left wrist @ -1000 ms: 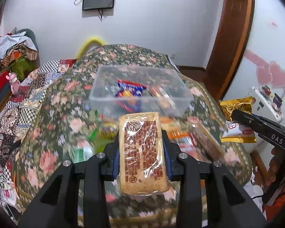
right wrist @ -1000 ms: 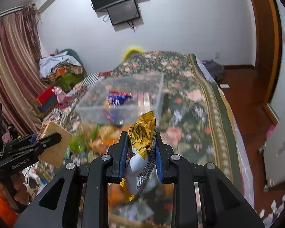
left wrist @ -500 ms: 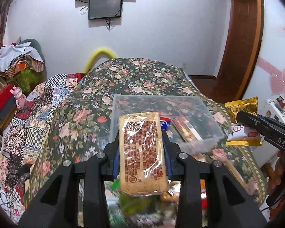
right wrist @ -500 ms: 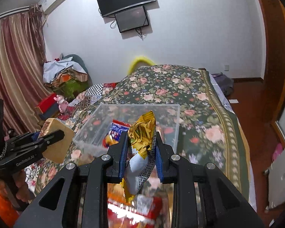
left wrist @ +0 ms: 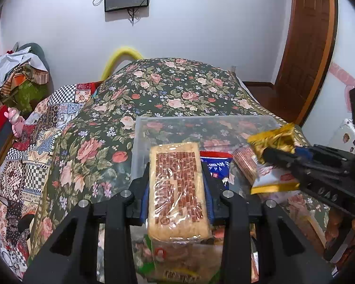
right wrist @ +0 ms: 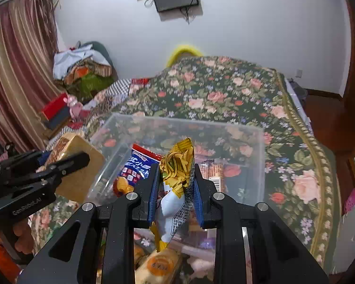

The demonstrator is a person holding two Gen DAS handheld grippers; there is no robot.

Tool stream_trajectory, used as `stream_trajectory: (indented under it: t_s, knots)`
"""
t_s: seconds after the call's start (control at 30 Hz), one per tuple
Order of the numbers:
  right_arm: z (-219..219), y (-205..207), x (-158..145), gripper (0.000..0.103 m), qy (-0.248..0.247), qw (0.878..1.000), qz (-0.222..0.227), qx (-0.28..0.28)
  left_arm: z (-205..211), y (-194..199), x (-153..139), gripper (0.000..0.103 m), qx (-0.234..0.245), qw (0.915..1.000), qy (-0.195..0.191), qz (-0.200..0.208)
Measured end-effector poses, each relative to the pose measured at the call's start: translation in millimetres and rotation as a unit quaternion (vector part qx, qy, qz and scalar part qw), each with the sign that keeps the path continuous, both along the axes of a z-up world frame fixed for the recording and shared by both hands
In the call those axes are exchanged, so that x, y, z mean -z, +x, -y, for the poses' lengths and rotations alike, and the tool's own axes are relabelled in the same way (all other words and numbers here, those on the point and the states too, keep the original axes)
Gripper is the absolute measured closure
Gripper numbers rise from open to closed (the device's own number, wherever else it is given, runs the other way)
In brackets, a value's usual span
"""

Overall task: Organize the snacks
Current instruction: 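Lower the wafer pack and chip bag into the clear box and open both tools, then grasp the green snack packet with the left tool while the right tool grasps the gold-striped biscuit roll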

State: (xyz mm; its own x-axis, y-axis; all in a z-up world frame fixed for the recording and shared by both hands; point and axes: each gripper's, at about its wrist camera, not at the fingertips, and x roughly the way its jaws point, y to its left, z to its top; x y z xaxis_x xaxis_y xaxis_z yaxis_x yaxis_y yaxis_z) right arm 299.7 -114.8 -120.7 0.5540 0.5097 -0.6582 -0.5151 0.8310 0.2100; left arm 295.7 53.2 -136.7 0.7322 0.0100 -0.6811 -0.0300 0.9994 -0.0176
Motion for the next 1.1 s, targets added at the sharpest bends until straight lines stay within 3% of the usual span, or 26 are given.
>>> stream_trajectory:
  t_s: [0.23, 0.43, 0.5, 0.8, 0.87, 0.97, 1.1]
  knots:
    - [-11.1, 11.9, 19.6, 0.079, -0.024, 0.999, -0.026, -0.014, 1.9, 13.4, 4.7, 0.067, 0.003, 1.0000, -0.001, -0.006]
    - [-14.3, 11.0, 28.9, 0.072, -0.039, 0.998, -0.047, -0.021, -1.1, 20.5, 10.8, 0.066, -0.004, 0.9997, -0.005, -0.025]
    - [-12.6, 7.4, 26.5, 0.059, -0.041, 0.998, -0.044, -0.019, -4.4, 21.3, 10.5, 0.061, -0.006, 0.9995, -0.014, -0.029]
    - [4.7, -21.2, -8.4, 0.040, -0.039, 0.999, 0.007, -0.008, -4.8, -15.6, -23.9, 0.044, 0.000, 0.9999, -0.002, 0.012]
    - [13.1, -33.8, -18.0, 0.039, -0.039, 0.999, 0.025, -0.003, -5.2, -27.7, -30.2, 0.038, 0.002, 0.9999, 0.003, 0.016]
    - [26.2, -49.9, -27.0, 0.038, -0.035, 0.999, 0.038, 0.002, -10.3, -47.0, -34.8, 0.019, -0.006, 0.9998, 0.003, 0.020]
    - [46.1, -67.2, -32.9, 0.030, -0.022, 0.999, 0.041, 0.013, -21.6, -73.3, -30.7, 0.016, -0.013, 0.9999, -0.001, 0.009]
